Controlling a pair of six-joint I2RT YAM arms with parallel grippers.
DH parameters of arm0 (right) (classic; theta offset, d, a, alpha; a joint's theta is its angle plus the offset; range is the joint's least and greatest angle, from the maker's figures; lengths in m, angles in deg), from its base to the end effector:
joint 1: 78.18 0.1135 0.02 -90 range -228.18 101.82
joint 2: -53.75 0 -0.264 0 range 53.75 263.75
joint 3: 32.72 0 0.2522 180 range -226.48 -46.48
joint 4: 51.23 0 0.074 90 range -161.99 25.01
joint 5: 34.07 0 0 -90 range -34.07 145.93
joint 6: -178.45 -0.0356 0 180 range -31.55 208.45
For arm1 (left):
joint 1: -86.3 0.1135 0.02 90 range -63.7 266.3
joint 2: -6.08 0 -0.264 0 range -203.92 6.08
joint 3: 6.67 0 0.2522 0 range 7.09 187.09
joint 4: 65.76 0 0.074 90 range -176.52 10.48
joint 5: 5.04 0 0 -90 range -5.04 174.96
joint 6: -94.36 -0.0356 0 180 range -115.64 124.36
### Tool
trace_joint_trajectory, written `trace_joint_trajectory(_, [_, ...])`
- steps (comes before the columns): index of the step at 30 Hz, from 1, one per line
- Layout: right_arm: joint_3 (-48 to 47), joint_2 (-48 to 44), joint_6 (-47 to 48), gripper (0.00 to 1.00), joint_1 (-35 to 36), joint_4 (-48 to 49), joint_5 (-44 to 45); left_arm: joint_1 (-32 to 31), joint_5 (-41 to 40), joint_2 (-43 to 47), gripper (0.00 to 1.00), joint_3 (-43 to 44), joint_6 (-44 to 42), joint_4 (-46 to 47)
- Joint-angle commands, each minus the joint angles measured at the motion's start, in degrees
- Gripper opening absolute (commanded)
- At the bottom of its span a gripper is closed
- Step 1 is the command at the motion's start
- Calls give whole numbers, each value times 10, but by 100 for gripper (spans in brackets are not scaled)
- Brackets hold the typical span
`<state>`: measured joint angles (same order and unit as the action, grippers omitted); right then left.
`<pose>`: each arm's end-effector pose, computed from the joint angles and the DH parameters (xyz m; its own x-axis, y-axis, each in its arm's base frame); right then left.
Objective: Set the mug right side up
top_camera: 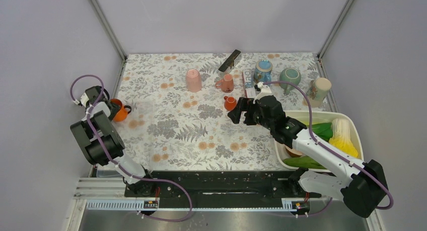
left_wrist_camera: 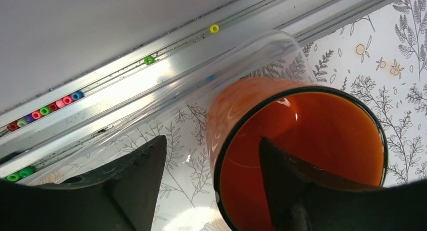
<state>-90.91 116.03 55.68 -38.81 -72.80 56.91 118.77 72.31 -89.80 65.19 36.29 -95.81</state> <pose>0.1918 0.1566 0.2818 -0.6183 0.1927 -0.7619 -0.3421 0.8068 0.4817 0.2837 0.1898 0.1854 -0.2454 -0.7678 -0.5918 -0.8979 0.4102 -0.1598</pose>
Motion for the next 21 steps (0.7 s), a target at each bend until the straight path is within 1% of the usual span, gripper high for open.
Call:
trace_joint_trajectory(1, [-2, -18, 18, 99, 4, 2, 12, 2, 17, 38, 73, -4, -19, 20])
trace_joint_trajectory(3, [-2, -18, 26, 99, 4, 1, 13, -1, 21, 64, 77, -12, -30, 26])
trace_joint_trajectory(6, [-9, -6, 51, 99, 4, -7, 27, -6, 32, 104, 87, -25, -55, 31])
trace_joint_trajectory(7, [-18, 3, 64, 100, 4, -20, 38, -6, 41, 117, 92, -24, -66, 26])
trace_joint_trajectory(9, [-47, 32, 84, 99, 4, -52, 68, -6, 64, 127, 95, -17, -85, 10])
trace_joint_trajectory(12, [-93, 85, 115, 99, 4, -83, 104, -11, 93, 147, 96, -19, -112, -2])
trace_joint_trajectory(15, [-142, 143, 151, 99, 3, -96, 123, -34, 90, 183, 97, -45, -141, 5])
trace_joint_trajectory(18, [-200, 205, 189, 99, 1, -108, 115, -65, 90, 218, 97, -71, -165, 14])
trace_joint_trajectory(21, [-272, 280, 227, 99, -8, -124, 96, -107, 72, 244, 97, -91, -198, 33])
